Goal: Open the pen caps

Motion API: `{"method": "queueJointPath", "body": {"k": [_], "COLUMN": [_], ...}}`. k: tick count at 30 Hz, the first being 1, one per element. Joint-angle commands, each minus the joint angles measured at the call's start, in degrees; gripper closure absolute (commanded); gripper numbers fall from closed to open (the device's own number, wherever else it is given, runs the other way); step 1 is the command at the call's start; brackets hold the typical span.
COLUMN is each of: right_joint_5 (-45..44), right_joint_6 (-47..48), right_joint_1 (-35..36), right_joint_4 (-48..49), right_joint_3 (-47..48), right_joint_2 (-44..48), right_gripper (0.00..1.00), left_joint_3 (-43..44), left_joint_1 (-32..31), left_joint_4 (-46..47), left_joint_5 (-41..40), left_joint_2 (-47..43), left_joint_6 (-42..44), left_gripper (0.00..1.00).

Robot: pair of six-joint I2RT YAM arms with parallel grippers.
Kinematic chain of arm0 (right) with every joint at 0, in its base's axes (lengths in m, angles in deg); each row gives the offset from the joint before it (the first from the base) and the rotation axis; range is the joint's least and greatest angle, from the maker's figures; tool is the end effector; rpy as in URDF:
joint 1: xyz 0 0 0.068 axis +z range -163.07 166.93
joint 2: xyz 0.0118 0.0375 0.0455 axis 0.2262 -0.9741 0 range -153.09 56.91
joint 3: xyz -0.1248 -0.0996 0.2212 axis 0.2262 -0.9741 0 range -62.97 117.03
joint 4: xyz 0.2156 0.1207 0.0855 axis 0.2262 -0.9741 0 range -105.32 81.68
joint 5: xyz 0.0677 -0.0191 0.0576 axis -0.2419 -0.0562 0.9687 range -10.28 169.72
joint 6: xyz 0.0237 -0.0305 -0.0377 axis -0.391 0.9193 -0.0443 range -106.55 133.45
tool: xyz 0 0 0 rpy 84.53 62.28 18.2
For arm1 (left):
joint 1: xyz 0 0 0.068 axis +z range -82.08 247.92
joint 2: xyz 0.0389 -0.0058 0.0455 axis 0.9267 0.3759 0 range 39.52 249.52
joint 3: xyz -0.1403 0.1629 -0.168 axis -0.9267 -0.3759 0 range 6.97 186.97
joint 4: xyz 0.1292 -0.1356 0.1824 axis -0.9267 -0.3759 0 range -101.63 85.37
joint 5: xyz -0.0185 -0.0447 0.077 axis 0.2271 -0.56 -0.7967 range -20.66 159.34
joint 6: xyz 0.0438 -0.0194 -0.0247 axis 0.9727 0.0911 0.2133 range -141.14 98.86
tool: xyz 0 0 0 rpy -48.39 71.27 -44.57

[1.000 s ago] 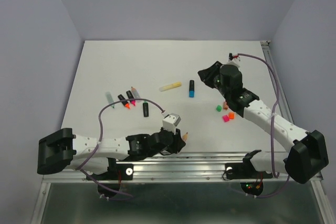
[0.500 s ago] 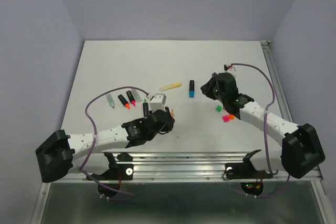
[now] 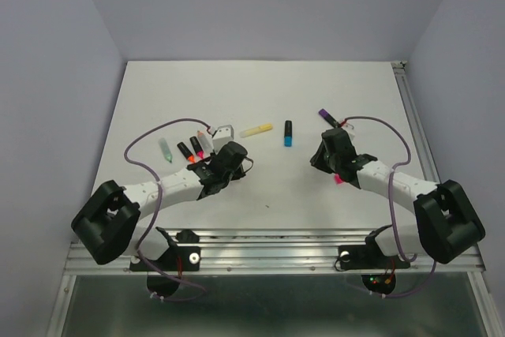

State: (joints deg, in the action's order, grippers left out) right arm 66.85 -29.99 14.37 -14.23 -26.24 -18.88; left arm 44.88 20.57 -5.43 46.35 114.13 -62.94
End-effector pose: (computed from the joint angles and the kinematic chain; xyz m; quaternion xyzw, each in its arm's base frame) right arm 0.2346 0.1128 0.1847 0.1703 0.9031 0.1364 0.3700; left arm 0.1910 -0.1870 0.2048 -0.0455 0.8821 -0.1769 0.4341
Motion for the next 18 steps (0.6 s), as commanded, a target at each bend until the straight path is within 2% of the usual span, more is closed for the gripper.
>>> {"method": "queueJointPath", "body": {"k": [1,5,11,13,16,17,18], "right_joint_5": [-0.94,-1.11,0.91,1.0,0.56,0.38,0.3], "right_joint_6": [0.73,0.38,0.2,0.02,-0.59,-0.59,-0.68], "right_joint_1": [-0.37,-0.46,-0.37,-0.37,-0.46,-0.37,-0.37], "right_joint_4": [-1.99,-4.02,-4.37,-4.98,-6.83,-7.7,-7.97], "right_joint_3": [-1.4,-3.06,-5.26,-5.61,-5.97,-5.97,-6.06], "right_joint_2": [-1.37,-1.03,1.6,2.4,3.36,3.8,4.15], "right_gripper": [0.94,0.91,0.84,0.82,0.77,0.75,0.72], "left_joint_3": [4.18,7.17,9.37,9.37,9.11,9.02,8.85], "left_joint_1": [1.82,3.23,3.67,3.76,3.85,3.85,3.85], "left_joint_4": [-1.22,-3.24,-5.18,-5.53,-6.41,-6.5,-6.58], "left_joint_5": [1.27,1.89,3.12,3.03,2.85,3.12,3.29], "left_joint_2": [4.04,9.66,13.1,13.11,12.23,11.44,11.0], "left_joint_6": [2.16,2.51,2.25,1.81,1.37,1.28,1.28], "left_gripper": [1.0,1.0,1.0,0.96,0.79,0.65,0.6]}}
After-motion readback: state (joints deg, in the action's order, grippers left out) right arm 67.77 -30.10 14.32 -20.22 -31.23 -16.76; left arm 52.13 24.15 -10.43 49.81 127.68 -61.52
